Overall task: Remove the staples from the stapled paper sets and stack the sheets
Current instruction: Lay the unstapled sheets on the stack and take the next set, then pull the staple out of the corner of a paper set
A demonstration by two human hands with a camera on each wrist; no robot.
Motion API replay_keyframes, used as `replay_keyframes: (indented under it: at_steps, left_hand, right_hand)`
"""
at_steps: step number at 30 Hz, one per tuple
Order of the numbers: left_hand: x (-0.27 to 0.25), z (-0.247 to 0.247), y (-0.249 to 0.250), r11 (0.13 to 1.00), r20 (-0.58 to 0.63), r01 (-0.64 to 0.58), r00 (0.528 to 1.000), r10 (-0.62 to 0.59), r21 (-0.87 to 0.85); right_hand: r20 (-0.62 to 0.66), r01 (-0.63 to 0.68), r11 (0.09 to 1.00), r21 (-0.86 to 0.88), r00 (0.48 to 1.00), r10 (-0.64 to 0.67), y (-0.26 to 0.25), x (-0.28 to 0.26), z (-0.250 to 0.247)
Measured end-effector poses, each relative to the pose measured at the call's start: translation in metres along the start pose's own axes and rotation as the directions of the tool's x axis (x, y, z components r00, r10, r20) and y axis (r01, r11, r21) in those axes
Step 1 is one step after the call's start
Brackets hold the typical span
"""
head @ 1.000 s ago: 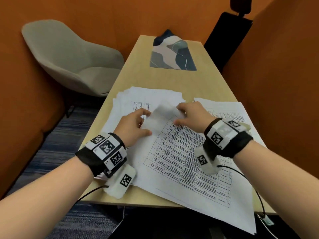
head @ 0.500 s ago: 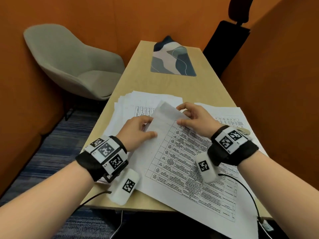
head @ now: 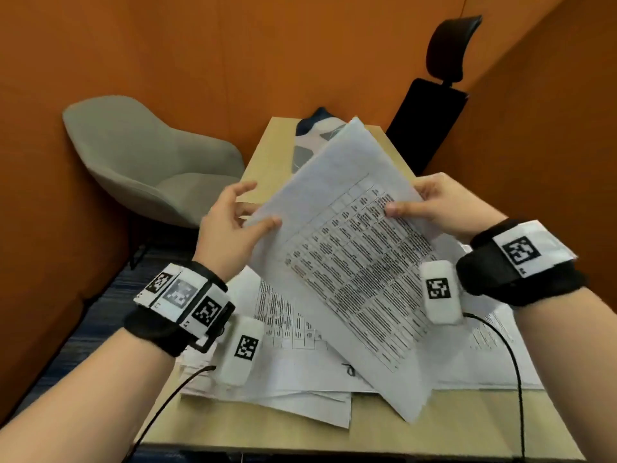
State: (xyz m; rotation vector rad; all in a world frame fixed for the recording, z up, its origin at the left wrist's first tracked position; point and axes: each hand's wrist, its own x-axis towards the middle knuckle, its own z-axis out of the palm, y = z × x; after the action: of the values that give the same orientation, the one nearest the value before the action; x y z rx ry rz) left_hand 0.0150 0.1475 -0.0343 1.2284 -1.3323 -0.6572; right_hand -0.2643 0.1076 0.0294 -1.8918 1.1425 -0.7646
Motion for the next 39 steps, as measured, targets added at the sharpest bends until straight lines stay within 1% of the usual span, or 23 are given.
replay_keyframes:
  at_steps: [2, 3, 4, 6, 7, 8, 11, 13, 15, 17, 20, 22, 26, 28, 31, 33, 35, 39]
  left_hand:
    - [0.017, -0.005, 0.007, 0.999, -0.099, 0.013, 0.995, -0.016, -0.033]
    - [0.024, -0.004, 0.013, 0.995, -0.116, 0.017, 0.993, -0.028, -0.1]
    - [0.029, -0.002, 0.021, 0.983, -0.1, 0.019, 0.994, -0.038, -0.182]
    - [0.037, 0.006, 0.038, 0.956, -0.009, 0.0, 1.0, -0.003, -0.294]
    - [0.04, 0.009, 0.046, 0.949, 0.016, -0.031, 0.999, 0.038, -0.313]
    - [0.043, 0.013, 0.055, 0.946, 0.012, -0.075, 0.997, 0.082, -0.315]
    - [0.052, 0.014, 0.081, 0.94, -0.088, -0.181, 0.983, 0.163, -0.288]
    - [0.054, 0.012, 0.092, 0.934, -0.099, -0.232, 0.972, 0.213, -0.272]
    - [0.051, 0.01, 0.094, 0.94, -0.087, -0.242, 0.97, 0.227, -0.242]
    - [0.047, 0.01, 0.082, 0.96, -0.075, -0.188, 0.982, 0.176, -0.208]
    - [0.041, 0.011, 0.059, 0.983, -0.052, -0.091, 0.995, 0.083, -0.162]
    - [0.04, 0.009, 0.055, 0.986, -0.061, -0.076, 0.996, 0.068, -0.149]
    - [0.044, 0.002, 0.071, 0.984, -0.14, -0.121, 0.985, 0.103, -0.127]
    - [0.042, 0.001, 0.072, 0.984, -0.142, -0.135, 0.983, 0.118, -0.117]
    - [0.039, 0.004, 0.063, 0.991, -0.139, -0.103, 0.986, 0.091, -0.084]
    - [0.039, 0.003, 0.061, 0.993, -0.148, -0.08, 0.987, 0.067, -0.085]
    - [0.041, 0.002, 0.062, 0.992, -0.156, -0.083, 0.985, 0.069, -0.089]
    - [0.039, 0.003, 0.061, 0.995, -0.159, -0.063, 0.986, 0.051, -0.073]
  right_hand:
    - [-0.091, 0.11, 0.989, 0.096, 0.991, -0.101, -0.014, -0.001, -0.018]
    - [-0.128, 0.161, 0.974, 0.16, 0.982, -0.141, -0.02, -0.002, -0.023]
    - [-0.159, 0.206, 0.95, 0.236, 0.972, -0.171, -0.024, -0.002, -0.025]
    - [-0.228, 0.273, 0.895, 0.353, 0.953, -0.201, -0.032, -0.002, -0.023]
    - [-0.267, 0.305, 0.868, 0.391, 0.94, -0.21, -0.035, -0.002, -0.018]
    - [-0.304, 0.33, 0.847, 0.417, 0.929, -0.212, -0.037, -0.002, -0.012]
    - [-0.388, 0.382, 0.806, 0.451, 0.898, -0.209, -0.038, 0.0, 0.001]
    - [-0.416, 0.409, 0.785, 0.466, 0.884, -0.214, -0.036, 0.001, 0.005]
    - [-0.425, 0.419, 0.768, 0.484, 0.88, -0.212, -0.032, 0.002, 0.012]
    - [-0.403, 0.394, 0.772, 0.499, 0.894, -0.195, -0.023, 0.006, 0.021]
    - [-0.344, 0.309, 0.81, 0.499, 0.928, -0.142, -0.015, 0.012, 0.036]
    - [-0.335, 0.301, 0.814, 0.498, 0.932, -0.14, -0.017, 0.015, 0.039]
    - [-0.355, 0.367, 0.761, 0.535, 0.915, -0.191, -0.03, 0.015, 0.033]
    - [-0.351, 0.406, 0.75, 0.523, 0.904, -0.245, -0.034, 0.014, 0.032]
    - [-0.308, 0.448, 0.741, 0.5, 0.892, -0.331, -0.04, 0.012, 0.032]
    - [-0.303, 0.494, 0.718, 0.489, 0.869, -0.392, -0.046, 0.012, 0.03]
    - [-0.309, 0.522, 0.7, 0.488, 0.853, -0.421, -0.052, 0.013, 0.027]
    - [-0.347, 0.533, 0.739, 0.413, 0.842, -0.413, -0.053, 0.015, 0.028]
